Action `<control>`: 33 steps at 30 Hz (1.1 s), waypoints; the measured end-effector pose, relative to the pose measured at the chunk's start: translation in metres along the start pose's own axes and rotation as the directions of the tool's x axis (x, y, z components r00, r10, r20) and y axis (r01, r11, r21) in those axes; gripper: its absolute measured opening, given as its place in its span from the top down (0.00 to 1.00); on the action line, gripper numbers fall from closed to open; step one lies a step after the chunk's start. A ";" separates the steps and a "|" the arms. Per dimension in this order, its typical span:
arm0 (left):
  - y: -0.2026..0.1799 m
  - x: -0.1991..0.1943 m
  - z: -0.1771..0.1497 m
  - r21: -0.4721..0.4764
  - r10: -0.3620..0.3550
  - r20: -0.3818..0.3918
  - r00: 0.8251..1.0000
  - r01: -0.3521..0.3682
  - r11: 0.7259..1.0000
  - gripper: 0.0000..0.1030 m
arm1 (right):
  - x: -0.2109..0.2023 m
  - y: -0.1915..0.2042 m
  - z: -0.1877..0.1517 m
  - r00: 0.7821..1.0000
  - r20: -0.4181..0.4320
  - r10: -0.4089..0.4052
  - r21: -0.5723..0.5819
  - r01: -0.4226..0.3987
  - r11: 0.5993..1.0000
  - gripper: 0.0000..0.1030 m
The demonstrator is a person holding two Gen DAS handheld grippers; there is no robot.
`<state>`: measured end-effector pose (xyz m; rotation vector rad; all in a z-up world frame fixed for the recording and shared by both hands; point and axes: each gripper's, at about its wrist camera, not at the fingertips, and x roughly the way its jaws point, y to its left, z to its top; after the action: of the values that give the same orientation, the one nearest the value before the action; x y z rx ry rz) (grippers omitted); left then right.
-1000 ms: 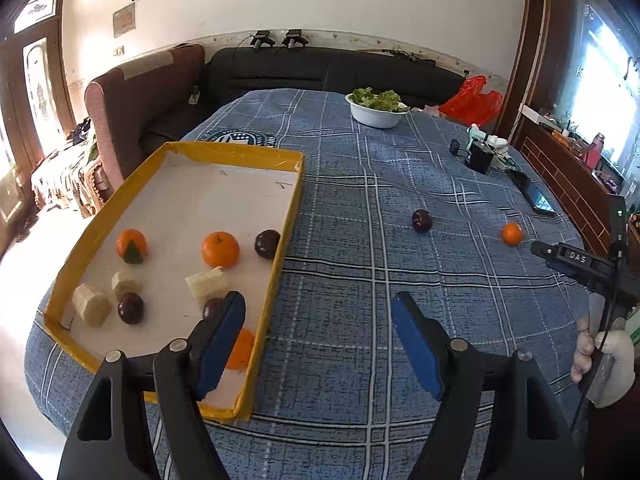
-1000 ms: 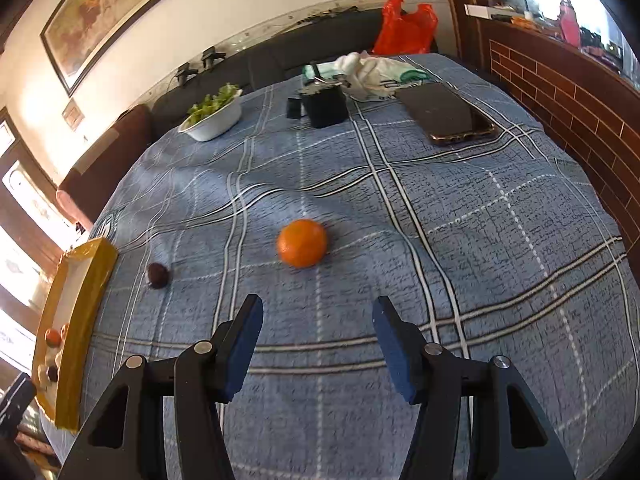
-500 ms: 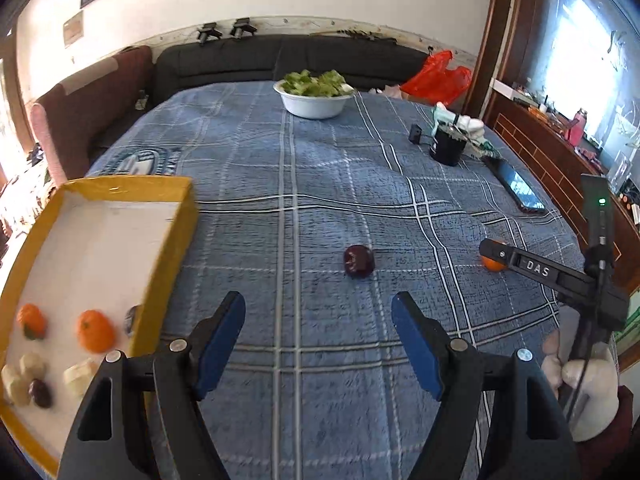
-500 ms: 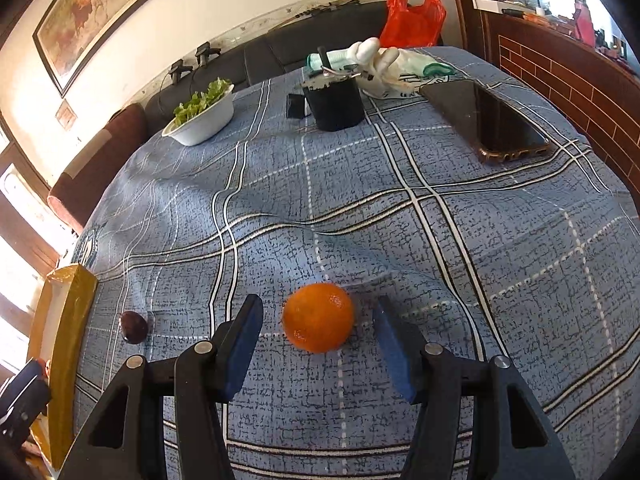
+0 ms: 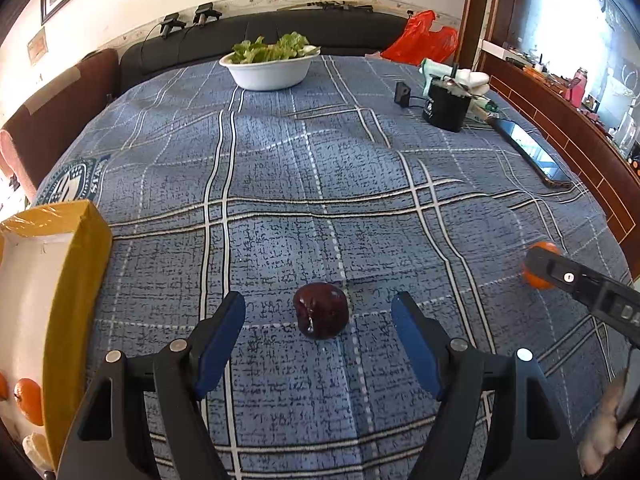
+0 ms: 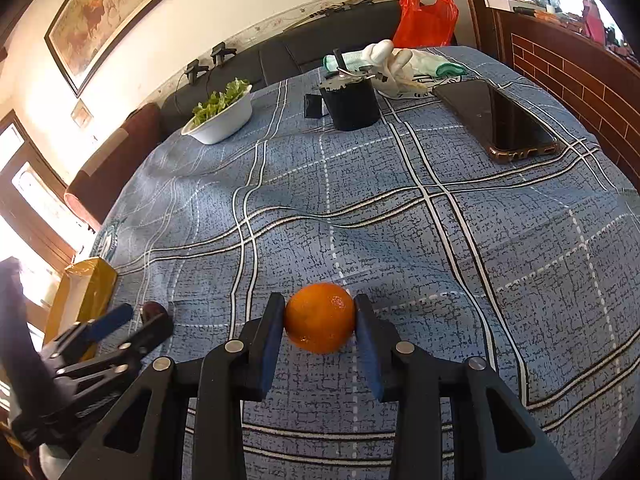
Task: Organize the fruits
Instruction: 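Grasp the dark plum with the left tool while the right tool grasps the tangerine, then carry plum and tangerine over the tray and open both tools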
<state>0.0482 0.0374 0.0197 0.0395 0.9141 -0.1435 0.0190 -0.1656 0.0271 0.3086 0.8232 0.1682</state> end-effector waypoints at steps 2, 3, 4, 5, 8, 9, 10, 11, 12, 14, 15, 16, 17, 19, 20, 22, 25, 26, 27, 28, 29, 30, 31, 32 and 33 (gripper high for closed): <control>0.002 0.006 -0.002 -0.009 -0.001 -0.015 1.000 0.001 1.000 0.32 | -0.002 -0.001 0.000 1.000 0.005 0.010 0.010 -0.010 1.000 0.63; 0.002 0.005 -0.002 -0.012 0.012 -0.013 1.000 -0.012 1.000 0.47 | -0.003 -0.001 0.001 1.000 0.007 0.014 0.012 -0.014 1.000 0.63; 0.003 0.005 -0.002 -0.012 0.027 -0.005 1.000 -0.027 1.000 0.70 | -0.004 -0.001 0.001 1.000 0.011 0.017 0.014 -0.017 1.000 0.63; 0.003 0.004 -0.002 -0.013 0.026 -0.005 1.000 -0.026 1.000 0.75 | -0.004 -0.001 0.001 1.000 0.013 0.017 0.014 -0.017 1.000 0.63; 0.008 -0.001 -0.003 -0.045 0.017 -0.005 1.000 -0.017 0.999 0.75 | -0.004 -0.001 0.001 1.000 0.014 0.020 0.016 -0.021 1.000 0.63; 0.009 -0.003 -0.004 -0.050 0.017 -0.001 1.000 -0.017 0.999 0.75 | -0.004 -0.001 0.001 1.000 0.013 0.023 0.018 -0.023 1.000 0.63; 0.010 -0.008 -0.005 -0.058 0.011 0.005 1.000 -0.011 0.998 0.75 | -0.004 -0.001 0.000 1.000 0.013 0.028 0.019 -0.028 0.999 0.63; 0.012 -0.014 -0.005 -0.066 0.004 0.013 1.000 -0.003 0.998 0.75 | -0.004 -0.001 0.000 0.999 0.014 0.030 0.019 -0.030 0.999 0.63; 0.013 -0.020 -0.006 -0.071 0.000 0.022 1.000 0.002 0.997 0.75 | -0.004 0.000 0.000 0.999 0.016 0.031 0.019 -0.031 0.999 0.63; 0.015 -0.037 -0.009 -0.082 -0.007 0.045 0.999 0.011 0.997 0.75 | -0.005 0.000 0.000 0.999 0.021 0.037 0.019 -0.037 0.999 0.63; 0.016 -0.047 -0.011 -0.089 -0.009 0.058 0.998 0.014 0.996 0.75 | -0.006 0.000 0.000 0.999 0.024 0.039 0.019 -0.039 0.999 0.63; 0.019 -0.057 -0.014 -0.097 -0.008 0.072 0.997 0.015 0.995 0.75 | -0.007 0.001 0.000 0.999 0.027 0.041 0.018 -0.042 0.999 0.63; 0.021 -0.068 -0.016 -0.105 -0.002 0.090 0.996 0.012 0.994 0.75 | -0.008 0.002 -0.001 0.999 0.030 0.044 0.016 -0.045 0.999 0.63; 0.029 -0.090 -0.024 -0.125 0.019 0.121 0.992 -0.004 0.992 0.75 | -0.011 0.003 -0.001 0.998 0.039 0.050 0.013 -0.051 0.999 0.63; 0.033 -0.101 -0.028 -0.140 0.033 0.134 0.990 -0.014 0.990 0.75 | -0.012 0.004 -0.001 0.998 0.042 0.052 0.012 -0.053 0.999 0.63; 0.044 -0.119 -0.034 -0.174 0.056 0.151 0.987 -0.029 0.984 0.75 | -0.015 0.007 -0.002 0.997 0.052 0.056 0.007 -0.056 0.998 0.63; 0.066 -0.143 -0.043 -0.229 0.106 0.154 0.982 -0.068 0.971 0.75 | -0.016 0.014 -0.005 0.997 0.065 0.051 -0.011 -0.051 0.999 0.63; 0.073 -0.150 -0.046 -0.240 0.122 0.159 0.980 -0.081 0.967 0.75 | -0.016 0.016 -0.006 0.996 0.065 0.054 -0.016 -0.053 0.998 0.63; 0.078 -0.157 -0.050 -0.246 0.139 0.165 0.977 -0.095 0.965 0.75 | -0.016 0.019 -0.007 0.996 0.064 0.058 -0.020 -0.057 0.998 0.63; 0.084 -0.163 -0.053 -0.254 0.153 0.171 0.973 -0.106 0.961 0.75 | -0.016 0.022 -0.009 0.996 0.063 0.061 -0.025 -0.060 0.998 0.63; 0.091 -0.170 -0.056 -0.266 0.158 0.178 0.971 -0.106 0.958 0.75 | -0.017 0.026 -0.010 0.996 0.063 0.058 -0.031 -0.056 0.998 0.63; 0.101 -0.179 -0.062 -0.283 0.163 0.193 0.968 -0.104 0.953 0.75 | -0.019 0.032 -0.011 0.996 0.063 0.056 -0.039 -0.053 0.998 0.63; 0.108 -0.185 -0.065 -0.296 0.175 0.202 0.964 -0.110 0.949 0.75 | -0.022 0.039 -0.012 0.996 0.061 0.064 -0.050 -0.061 0.997 0.63; 0.117 -0.191 -0.070 -0.313 0.189 0.209 0.959 -0.117 0.943 0.75 | -0.026 0.049 -0.013 0.995 0.059 0.076 -0.067 -0.072 0.995 0.63; 0.127 -0.196 -0.075 -0.331 0.196 0.213 0.957 -0.117 0.936 0.75 | -0.030 0.060 -0.016 0.995 0.058 0.087 -0.085 -0.082 0.993 0.63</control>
<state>-0.1109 0.1911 0.1253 -0.1992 0.6752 0.1477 -0.0142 -0.1141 0.0575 0.2702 0.7404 0.2696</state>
